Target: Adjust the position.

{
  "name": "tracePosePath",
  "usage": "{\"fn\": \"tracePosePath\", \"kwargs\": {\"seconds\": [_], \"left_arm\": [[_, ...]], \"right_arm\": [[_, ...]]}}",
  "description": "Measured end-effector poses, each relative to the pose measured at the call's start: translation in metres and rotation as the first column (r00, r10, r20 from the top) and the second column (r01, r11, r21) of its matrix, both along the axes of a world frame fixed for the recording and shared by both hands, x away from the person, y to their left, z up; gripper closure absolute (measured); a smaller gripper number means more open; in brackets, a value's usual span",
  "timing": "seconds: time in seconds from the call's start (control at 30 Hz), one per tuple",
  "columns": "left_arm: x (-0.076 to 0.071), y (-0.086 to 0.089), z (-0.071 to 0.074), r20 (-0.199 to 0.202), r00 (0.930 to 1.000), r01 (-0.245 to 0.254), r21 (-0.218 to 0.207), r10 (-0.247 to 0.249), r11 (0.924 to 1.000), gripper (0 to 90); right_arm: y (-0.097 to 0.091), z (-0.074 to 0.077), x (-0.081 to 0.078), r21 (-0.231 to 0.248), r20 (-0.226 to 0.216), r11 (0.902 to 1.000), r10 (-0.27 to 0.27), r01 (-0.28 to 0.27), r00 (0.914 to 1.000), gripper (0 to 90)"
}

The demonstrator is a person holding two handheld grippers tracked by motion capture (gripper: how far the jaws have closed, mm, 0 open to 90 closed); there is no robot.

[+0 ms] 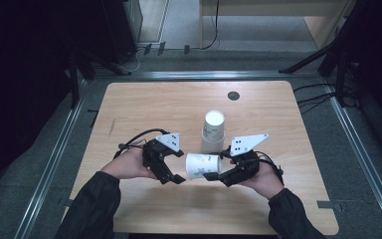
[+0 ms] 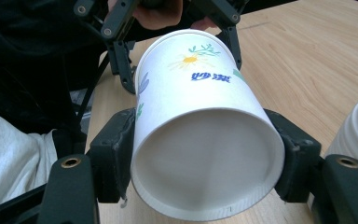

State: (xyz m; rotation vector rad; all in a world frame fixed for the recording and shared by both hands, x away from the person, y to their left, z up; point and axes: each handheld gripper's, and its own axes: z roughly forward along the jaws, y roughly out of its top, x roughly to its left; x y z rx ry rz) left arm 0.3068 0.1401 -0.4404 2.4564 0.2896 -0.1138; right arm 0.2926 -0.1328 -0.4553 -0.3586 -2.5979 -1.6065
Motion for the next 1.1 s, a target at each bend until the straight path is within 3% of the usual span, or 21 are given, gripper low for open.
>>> {"fn": "tracePosePath", "kwargs": {"seconds": [0.13, 0.2, 0.37, 0.5, 0.73, 1.1], "left_arm": [[-0.001, 0.005, -0.003, -0.015, 0.9991, -0.041, -0.027, 0.041, 0.9988, 8.7], [-0.003, 0.007, -0.003, -0.019, 0.9977, -0.066, -0.061, 0.065, 0.996, 8.7], [-0.01, 0.007, -0.002, -0.005, 0.9948, -0.102, -0.105, 0.102, 0.9892, 8.7], [-0.011, 0.006, -0.004, -0.028, 0.9948, -0.101, -0.151, 0.098, 0.9834, 8.7], [-0.014, -0.003, -0.007, -0.027, 0.9968, -0.079, -0.179, 0.076, 0.9807, 8.7], [-0.013, -0.007, -0.009, -0.055, 0.9975, -0.056, -0.25, 0.043, 0.9665, 9.1]], "right_arm": [[-0.001, 0.001, 0.0, 0.009, -0.007, 1.0, 0.001, -0.001, 1.0, 33.7], [-0.002, 0.001, 0.0, 0.017, -0.009, 0.9999, 0.0, 0.0, 1.0, 33.7], [-0.004, 0.002, 0.001, 0.034, -0.017, 0.9994, 0.001, -0.001, 0.9998, 33.7], [-0.005, 0.003, 0.002, 0.052, -0.021, 0.9986, 0.001, 0.001, 0.9998, 33.7], [-0.004, 0.003, 0.002, 0.054, -0.032, 0.9985, 0.01, -0.008, 0.9994, 33.7], [0.001, 0.0, 0.001, 0.053, -0.04, 0.9976, 0.045, -0.043, 0.9982, 33.7]]}}
